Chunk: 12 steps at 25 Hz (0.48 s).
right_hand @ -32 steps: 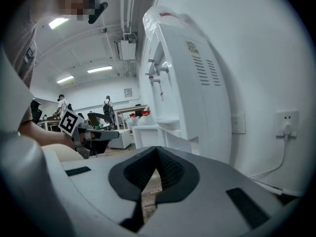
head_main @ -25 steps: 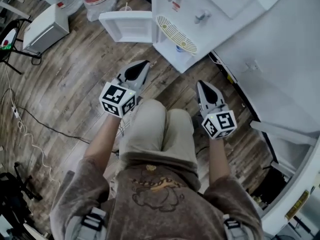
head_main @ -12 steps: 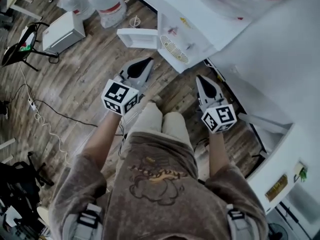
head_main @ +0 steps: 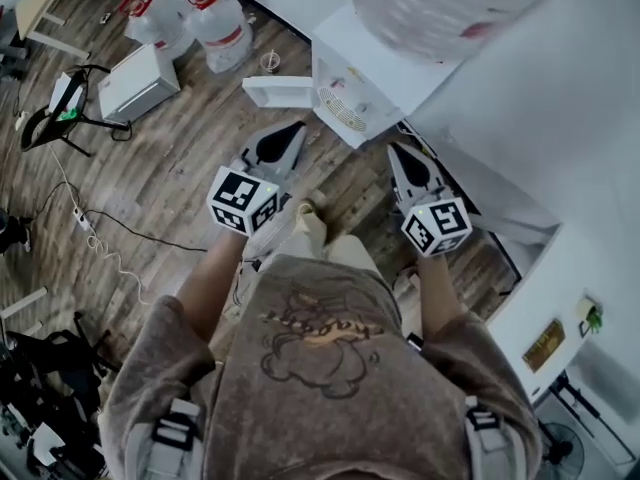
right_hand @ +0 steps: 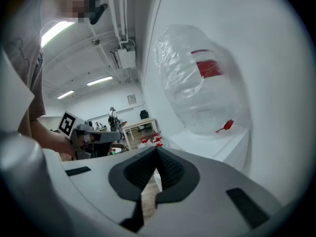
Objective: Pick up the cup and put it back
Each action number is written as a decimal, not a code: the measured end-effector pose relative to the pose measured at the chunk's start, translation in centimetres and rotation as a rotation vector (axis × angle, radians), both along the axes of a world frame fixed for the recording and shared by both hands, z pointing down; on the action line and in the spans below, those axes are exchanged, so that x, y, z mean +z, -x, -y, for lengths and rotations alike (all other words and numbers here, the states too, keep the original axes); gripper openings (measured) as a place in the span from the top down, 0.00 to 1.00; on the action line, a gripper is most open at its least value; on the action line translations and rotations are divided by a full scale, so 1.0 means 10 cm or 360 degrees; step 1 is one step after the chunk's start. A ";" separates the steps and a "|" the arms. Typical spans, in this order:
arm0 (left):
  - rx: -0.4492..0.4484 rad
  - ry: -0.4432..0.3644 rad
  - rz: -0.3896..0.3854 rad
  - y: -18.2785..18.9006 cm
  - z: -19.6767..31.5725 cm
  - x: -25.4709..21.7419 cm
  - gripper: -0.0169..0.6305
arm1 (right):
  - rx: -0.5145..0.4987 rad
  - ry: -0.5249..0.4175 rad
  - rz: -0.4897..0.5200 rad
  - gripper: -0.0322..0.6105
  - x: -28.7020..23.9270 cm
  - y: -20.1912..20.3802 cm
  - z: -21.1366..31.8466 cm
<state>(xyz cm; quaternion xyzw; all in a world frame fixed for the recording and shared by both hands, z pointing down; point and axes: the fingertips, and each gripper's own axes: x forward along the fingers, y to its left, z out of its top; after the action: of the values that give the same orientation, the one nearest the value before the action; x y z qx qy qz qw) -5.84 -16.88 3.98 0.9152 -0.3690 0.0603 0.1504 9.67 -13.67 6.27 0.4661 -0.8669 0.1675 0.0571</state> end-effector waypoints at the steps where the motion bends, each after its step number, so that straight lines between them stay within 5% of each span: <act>1: -0.0001 -0.0002 0.0000 0.03 0.01 -0.06 0.97 | -0.0001 -0.0005 -0.0002 0.95 -0.07 0.01 0.00; 12: 0.0027 -0.0072 -0.0071 0.10 0.16 -0.45 0.97 | 0.0108 -0.0079 0.0008 0.95 -0.40 -0.05 0.18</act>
<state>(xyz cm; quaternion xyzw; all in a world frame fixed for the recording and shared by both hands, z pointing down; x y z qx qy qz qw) -6.81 -18.53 -0.48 0.9225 -0.3591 0.0328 0.1375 10.16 -15.47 2.26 0.4961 -0.8546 0.1489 0.0377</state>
